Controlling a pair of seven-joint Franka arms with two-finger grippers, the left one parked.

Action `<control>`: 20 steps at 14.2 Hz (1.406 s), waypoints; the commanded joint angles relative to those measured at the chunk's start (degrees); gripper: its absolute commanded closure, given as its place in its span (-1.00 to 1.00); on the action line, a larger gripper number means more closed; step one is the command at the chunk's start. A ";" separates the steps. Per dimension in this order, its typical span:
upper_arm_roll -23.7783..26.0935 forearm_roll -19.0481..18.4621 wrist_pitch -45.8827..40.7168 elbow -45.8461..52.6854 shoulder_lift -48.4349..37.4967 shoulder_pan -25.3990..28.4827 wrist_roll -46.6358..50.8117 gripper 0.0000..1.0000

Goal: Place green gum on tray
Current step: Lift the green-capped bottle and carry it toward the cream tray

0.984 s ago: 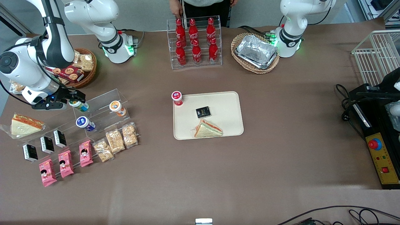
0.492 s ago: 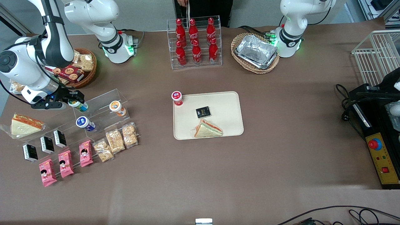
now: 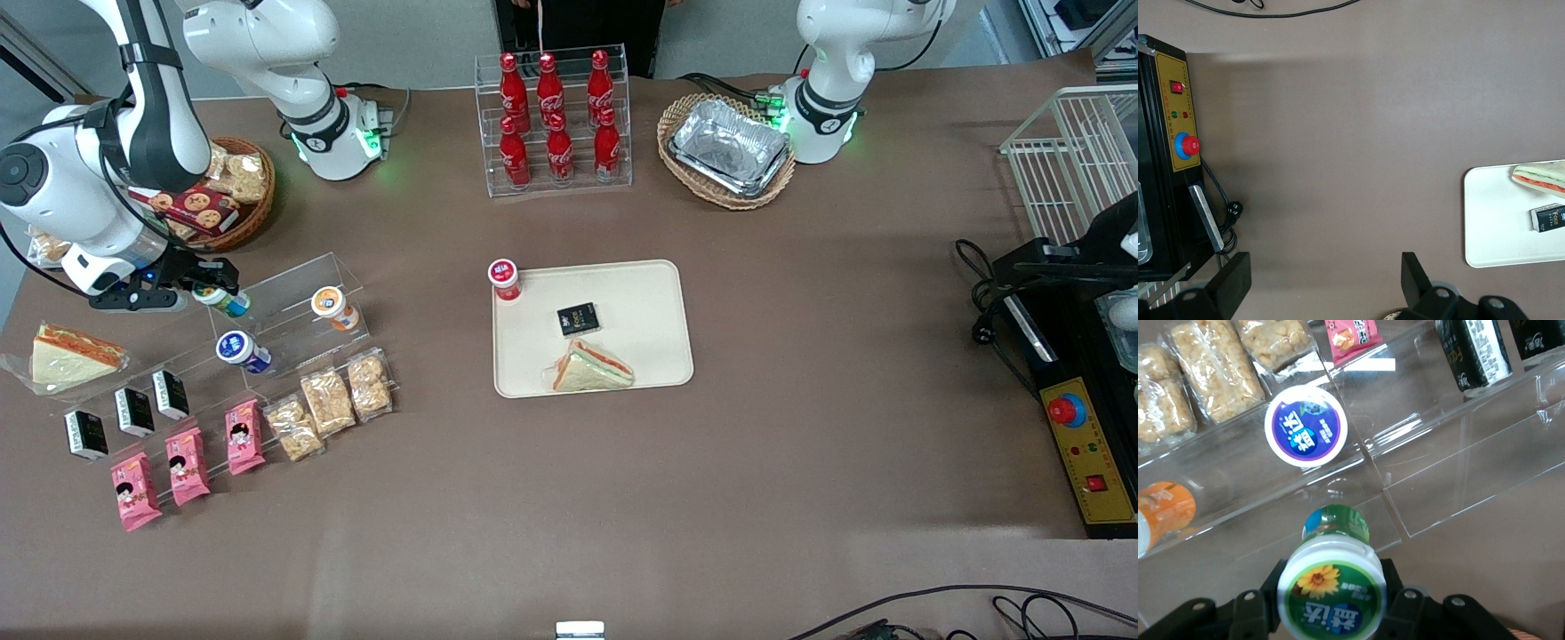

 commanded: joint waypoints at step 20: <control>33.22 9.60 -23.17 45.60 20.88 13.20 58.21 0.41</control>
